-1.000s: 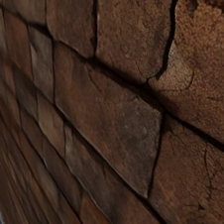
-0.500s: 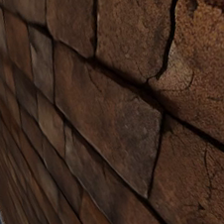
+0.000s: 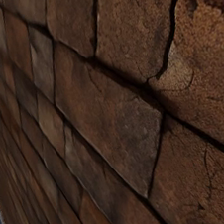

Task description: Take the avocado and broccoli out of the freezer and place them in the tupperware container on the counter. Then put the tupperware containing the vegetables back in the freezer.

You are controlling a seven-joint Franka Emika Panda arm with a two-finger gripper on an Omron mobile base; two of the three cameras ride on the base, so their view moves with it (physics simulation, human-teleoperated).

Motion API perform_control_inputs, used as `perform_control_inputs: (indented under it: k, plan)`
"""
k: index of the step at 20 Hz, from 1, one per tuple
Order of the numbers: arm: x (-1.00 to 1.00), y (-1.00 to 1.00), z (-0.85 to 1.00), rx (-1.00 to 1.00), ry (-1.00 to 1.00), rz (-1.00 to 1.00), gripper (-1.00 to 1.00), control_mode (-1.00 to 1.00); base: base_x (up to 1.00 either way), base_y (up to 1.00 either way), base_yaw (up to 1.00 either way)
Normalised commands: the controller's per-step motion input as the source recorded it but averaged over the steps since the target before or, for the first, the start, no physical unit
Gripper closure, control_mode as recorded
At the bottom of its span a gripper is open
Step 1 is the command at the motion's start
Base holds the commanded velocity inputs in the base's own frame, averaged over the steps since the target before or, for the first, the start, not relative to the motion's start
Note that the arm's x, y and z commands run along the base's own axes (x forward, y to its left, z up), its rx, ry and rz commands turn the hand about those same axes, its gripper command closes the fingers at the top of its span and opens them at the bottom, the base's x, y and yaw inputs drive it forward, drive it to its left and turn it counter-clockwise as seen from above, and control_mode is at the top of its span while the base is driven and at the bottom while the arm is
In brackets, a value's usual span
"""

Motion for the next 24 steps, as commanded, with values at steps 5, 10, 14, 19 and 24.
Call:
perform_control_inputs:
  k: [5,10,14,19,24]
  plan:
    - [0.1,-0.01,-0.16,-0.02,-0.02,0.0,-1.0,-1.0,0.0,0.0,0.0]
    - [-0.28,-0.11,0.2,0.0,-0.11,0.0,-1.0,-1.0,0.0,0.0,0.0]
    - [-0.2,-0.04,0.45,0.01,-0.05,0.0,-1.0,-1.0,0.0,0.0,0.0]
    - [-0.68,0.08,0.72,0.05,-0.06,-0.04,-1.0,-1.0,0.0,0.0,0.0]
    - [-0.89,0.26,0.51,0.26,0.0,-0.47,-1.0,-1.0,0.0,0.0,0.0]
